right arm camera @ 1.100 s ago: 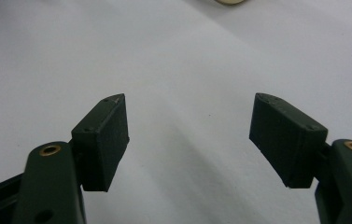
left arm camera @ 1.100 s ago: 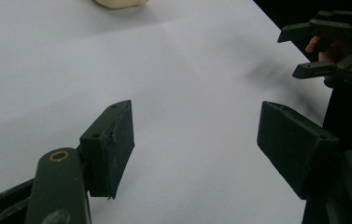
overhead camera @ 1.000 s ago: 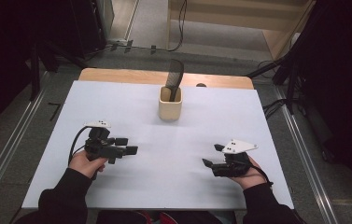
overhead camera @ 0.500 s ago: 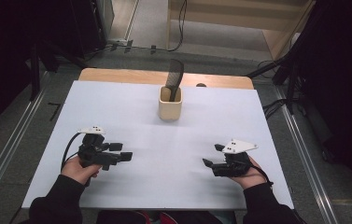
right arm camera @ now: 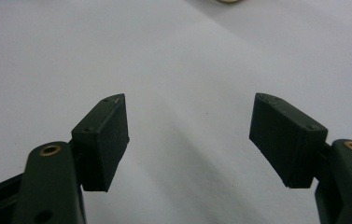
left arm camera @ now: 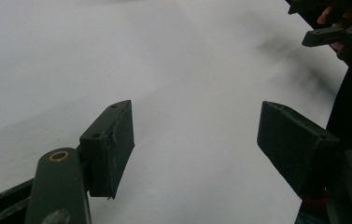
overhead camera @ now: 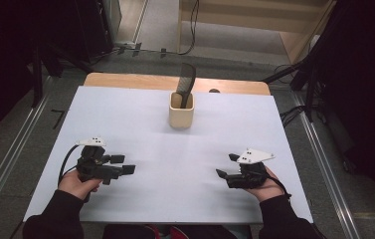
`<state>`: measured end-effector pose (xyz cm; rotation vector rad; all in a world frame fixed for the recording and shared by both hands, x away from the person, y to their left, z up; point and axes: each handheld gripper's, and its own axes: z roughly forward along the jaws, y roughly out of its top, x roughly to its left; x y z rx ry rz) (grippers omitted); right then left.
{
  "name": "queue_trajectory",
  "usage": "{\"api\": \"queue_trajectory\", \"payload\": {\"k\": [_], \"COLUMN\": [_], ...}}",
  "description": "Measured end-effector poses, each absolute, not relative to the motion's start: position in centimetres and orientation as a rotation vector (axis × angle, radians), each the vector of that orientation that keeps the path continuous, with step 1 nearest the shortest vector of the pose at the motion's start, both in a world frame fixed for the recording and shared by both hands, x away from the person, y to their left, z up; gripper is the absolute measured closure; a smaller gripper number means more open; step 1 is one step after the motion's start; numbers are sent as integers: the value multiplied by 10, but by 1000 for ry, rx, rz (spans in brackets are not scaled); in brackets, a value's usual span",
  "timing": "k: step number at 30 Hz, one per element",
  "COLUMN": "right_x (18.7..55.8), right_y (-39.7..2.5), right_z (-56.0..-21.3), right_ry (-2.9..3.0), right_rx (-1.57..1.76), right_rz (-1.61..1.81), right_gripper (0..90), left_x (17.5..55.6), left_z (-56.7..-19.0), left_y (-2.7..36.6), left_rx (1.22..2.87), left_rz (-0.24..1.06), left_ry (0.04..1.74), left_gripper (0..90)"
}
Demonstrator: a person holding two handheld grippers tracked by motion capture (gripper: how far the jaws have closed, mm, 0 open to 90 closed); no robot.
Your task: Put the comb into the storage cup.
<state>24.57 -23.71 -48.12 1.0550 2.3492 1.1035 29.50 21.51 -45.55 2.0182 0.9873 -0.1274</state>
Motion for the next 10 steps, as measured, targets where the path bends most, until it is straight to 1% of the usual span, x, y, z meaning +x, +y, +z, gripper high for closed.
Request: {"api": "queue_trajectory", "payload": {"k": [10], "right_x": [246], "right_y": [-236], "right_z": [-482], "right_ry": [2362], "right_rx": [1047], "right_rz": [1098], "right_gripper": [258], "left_x": [296], "left_z": [-456], "left_y": [217], "left_rx": [2024], "left_rz": [-123], "left_ry": [988], "left_gripper": [278]}}
